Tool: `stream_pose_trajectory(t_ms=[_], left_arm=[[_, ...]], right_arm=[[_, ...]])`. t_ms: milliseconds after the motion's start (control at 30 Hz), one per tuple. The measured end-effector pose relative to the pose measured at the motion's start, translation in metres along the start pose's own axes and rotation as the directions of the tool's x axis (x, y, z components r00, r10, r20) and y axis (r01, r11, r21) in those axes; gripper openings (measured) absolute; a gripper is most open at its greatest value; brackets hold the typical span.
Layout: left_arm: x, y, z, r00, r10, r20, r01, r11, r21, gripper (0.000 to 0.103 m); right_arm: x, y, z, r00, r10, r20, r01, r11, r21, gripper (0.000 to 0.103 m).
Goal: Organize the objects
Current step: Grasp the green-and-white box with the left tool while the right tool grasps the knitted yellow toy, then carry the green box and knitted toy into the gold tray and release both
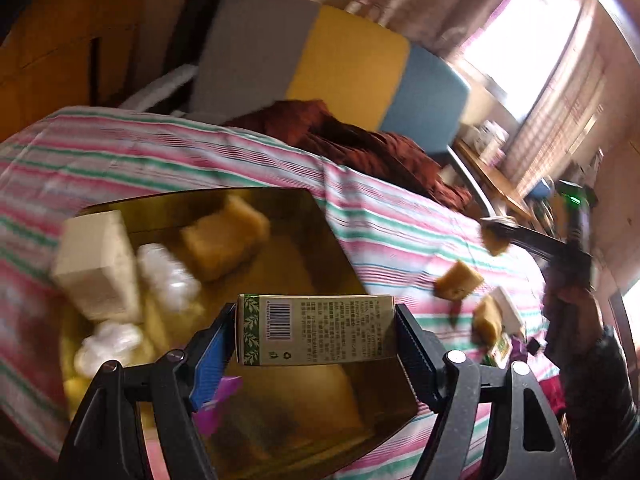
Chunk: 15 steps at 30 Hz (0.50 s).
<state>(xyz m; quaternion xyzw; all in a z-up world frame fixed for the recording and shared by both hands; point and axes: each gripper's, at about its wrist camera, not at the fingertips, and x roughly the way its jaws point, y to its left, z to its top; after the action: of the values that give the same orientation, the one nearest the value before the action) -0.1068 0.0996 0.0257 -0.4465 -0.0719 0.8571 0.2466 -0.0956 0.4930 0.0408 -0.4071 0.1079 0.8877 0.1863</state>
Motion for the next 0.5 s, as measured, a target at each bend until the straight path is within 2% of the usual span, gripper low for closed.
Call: stream_pose_trajectory(t_ms=[100,200,333,433,500], left_arm=[[-0.02,0.027,-0.006,0.999,0.047,0.024,-0.045,0.997,-0.058,0.077],[-0.035,0.051,-0.014,0.995,0.087,0.041,-0.083,0.991,-0.11,0.077],[-0.053,0.071,-0.019,0.992,0.107,0.069,-0.095,0.984,-0.153,0.077],[-0.058,0.076,-0.02,0.993,0.088,0.082,-0.074,0.984,-0.162,0.077],[-0.056,0.074,-0.018,0.995,0.064,0.083,-0.051,0.987,-0.152,0.077]], right_arm=[[-0.031,0.015,0.0,0.997,0.05,0.06,-0.049,0.999,-0.017,0.042],[-0.051,0.041,-0.014,0.988,0.136,0.073,-0.132,0.99,-0.056,0.042],[-0.066,0.083,-0.046,0.962,0.27,0.043,-0.264,0.958,-0.114,0.042],[-0.072,0.124,-0.073,0.928,0.373,-0.009,-0.369,0.916,-0.156,0.042],[-0.073,0.147,-0.09,0.913,0.406,-0.04,-0.406,0.894,-0.188,0.042]])
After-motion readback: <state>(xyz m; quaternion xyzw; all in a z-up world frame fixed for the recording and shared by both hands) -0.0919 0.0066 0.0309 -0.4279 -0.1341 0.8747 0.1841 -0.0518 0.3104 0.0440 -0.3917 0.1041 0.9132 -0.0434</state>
